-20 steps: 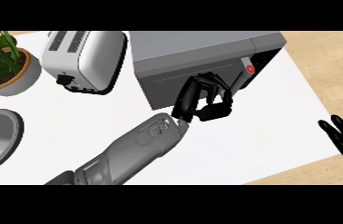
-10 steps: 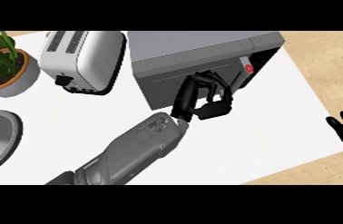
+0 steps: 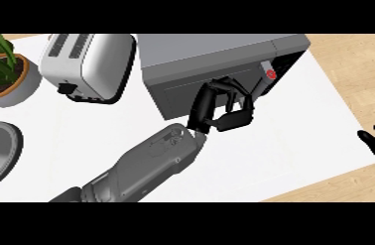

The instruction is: Pick up the milk, place it into the microwave and close the microwave

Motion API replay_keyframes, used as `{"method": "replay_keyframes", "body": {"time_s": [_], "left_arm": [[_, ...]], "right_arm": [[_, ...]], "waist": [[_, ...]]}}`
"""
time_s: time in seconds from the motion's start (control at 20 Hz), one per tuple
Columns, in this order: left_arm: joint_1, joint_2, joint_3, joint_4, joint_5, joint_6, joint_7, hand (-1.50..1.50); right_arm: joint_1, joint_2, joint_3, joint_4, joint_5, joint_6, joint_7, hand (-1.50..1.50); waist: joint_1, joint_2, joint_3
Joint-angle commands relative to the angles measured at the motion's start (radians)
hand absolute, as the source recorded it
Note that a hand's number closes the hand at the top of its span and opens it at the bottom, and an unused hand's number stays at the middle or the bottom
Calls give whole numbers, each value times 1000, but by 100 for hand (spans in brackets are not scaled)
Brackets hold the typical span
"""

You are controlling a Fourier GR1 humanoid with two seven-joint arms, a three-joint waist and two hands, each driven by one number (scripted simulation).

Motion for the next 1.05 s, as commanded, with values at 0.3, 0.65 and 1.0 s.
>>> {"method": "replay_keyframes", "body": {"time_s": [0.3,0.65,1.0], "left_arm": [[-58,1,76,129,58,21,-58,150],[-53,1,67,145,85,32,-93,150],[-62,1,66,146,108,42,-123,150]], "right_arm": [[-14,-32,10,-20,-48,28,21,-150],[-9,-49,-1,-44,-69,31,29,-150],[-11,-57,5,-59,-87,28,41,-150]], "waist": [[-6,26,-2],[-26,24,-1],[-30,28,-1]]}}
